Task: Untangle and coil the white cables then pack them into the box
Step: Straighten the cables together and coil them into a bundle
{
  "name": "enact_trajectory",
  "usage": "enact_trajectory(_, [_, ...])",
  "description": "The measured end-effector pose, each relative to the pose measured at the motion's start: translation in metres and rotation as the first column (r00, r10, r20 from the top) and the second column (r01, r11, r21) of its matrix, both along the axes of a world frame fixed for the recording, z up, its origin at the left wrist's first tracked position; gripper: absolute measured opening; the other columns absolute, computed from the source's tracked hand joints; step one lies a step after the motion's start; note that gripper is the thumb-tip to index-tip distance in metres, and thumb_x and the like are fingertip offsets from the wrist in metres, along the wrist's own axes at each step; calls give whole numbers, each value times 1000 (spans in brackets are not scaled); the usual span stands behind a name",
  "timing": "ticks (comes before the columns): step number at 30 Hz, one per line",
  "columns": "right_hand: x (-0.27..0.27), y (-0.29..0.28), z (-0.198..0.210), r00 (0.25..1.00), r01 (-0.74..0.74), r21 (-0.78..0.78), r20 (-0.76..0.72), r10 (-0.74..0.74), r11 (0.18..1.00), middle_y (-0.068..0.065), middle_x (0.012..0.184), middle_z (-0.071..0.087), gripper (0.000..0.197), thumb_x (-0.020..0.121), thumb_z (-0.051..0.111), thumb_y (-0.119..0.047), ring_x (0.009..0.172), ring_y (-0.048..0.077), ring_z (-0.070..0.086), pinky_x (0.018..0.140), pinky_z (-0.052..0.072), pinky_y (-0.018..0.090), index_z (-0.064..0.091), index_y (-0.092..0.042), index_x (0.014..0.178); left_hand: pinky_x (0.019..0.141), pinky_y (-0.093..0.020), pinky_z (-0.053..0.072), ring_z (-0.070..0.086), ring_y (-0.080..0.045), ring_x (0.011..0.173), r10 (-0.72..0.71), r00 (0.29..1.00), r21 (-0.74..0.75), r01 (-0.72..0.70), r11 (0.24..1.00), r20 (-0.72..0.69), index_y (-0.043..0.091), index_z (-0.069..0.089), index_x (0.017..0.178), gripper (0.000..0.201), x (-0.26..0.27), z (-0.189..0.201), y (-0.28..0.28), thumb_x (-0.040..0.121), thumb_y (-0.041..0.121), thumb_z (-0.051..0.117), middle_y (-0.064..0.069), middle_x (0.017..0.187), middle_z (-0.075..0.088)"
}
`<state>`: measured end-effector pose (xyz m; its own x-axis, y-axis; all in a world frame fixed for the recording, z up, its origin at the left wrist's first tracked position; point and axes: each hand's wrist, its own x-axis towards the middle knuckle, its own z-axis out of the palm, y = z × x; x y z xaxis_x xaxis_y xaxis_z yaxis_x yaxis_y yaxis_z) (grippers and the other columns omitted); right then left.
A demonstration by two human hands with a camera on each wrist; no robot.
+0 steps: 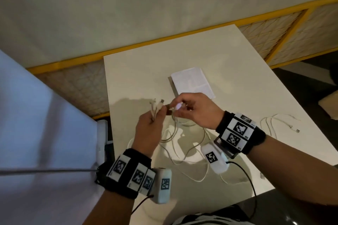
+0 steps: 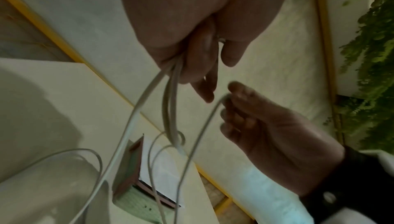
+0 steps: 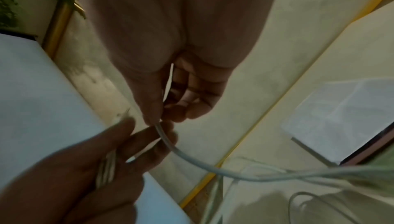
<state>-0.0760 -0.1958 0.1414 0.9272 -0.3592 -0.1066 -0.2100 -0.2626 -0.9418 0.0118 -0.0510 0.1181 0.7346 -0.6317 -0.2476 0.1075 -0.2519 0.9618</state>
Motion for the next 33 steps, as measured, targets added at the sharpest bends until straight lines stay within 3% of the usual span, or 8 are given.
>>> enact_trajectory(8, [5,12,-10,997,51,158,54,-60,986,-10,61,59,40,75,69,7,65,23,54,70,47,35,61,-26,95,47,-17,32,41,2,36,-140,987,36,137,990,83,25,64,65,27,0,8,3,91,26,58,14,37,49])
enact_trajectory(12, [1,10,-14,998,59,133,30,-64,989,-10,64,64,42,75,72,0,60,8,55,68,43,21,59,-27,103,46,-14,35,44,-2,39,-223,969,72,216,974,105,19,73,75,16,5,3,4,88,21,64,7,54,67])
enact_trajectory(15, [-13,7,-17,999,54,58,-5,-54,997,-7,71,64,39,80,69,-6,69,13,58,68,44,14,57,-19,114,49,-22,39,46,-9,41,-228,965,113,214,970,129,17,74,73,21,6,-1,2,87,29,64,-4,60,69])
enact_trajectory(18, [-45,-8,-27,992,101,-7,-74,-102,995,-5,75,66,32,83,66,-10,75,17,60,70,44,16,57,-21,113,47,-21,37,44,-8,38,-183,976,126,168,978,118,19,69,64,31,7,-6,0,91,30,59,3,55,65])
enact_trajectory(22, [-90,-26,-56,950,162,-147,-244,-195,976,6,76,67,18,84,63,-12,71,21,60,72,46,26,61,-28,94,43,-20,33,37,-6,38,-131,990,59,128,990,48,0,66,86,35,8,-14,-2,99,25,44,11,47,60])
enact_trajectory(25, [-114,-32,-81,879,32,-232,-456,-138,972,-7,71,61,9,84,63,-20,65,11,55,66,42,19,59,-28,87,50,-14,44,53,-2,47,-25,999,-7,25,1000,32,-3,63,88,39,10,-17,-7,101,25,38,9,54,66])
enact_trajectory(28, [-144,-33,-106,764,-187,-278,-644,-38,942,-8,76,57,11,83,61,-20,75,14,55,72,39,20,61,-19,94,64,-29,55,66,-8,57,159,962,-196,-204,959,-223,12,51,84,24,19,-28,-14,101,22,37,2,54,67])
enact_trajectory(33, [-190,-24,-136,489,-517,-203,-867,92,832,2,108,56,28,81,56,-15,101,22,53,86,42,30,56,-19,109,68,-38,55,37,-10,39,245,840,-259,-405,877,-484,21,44,75,29,25,-32,-19,102,28,36,8,43,37])
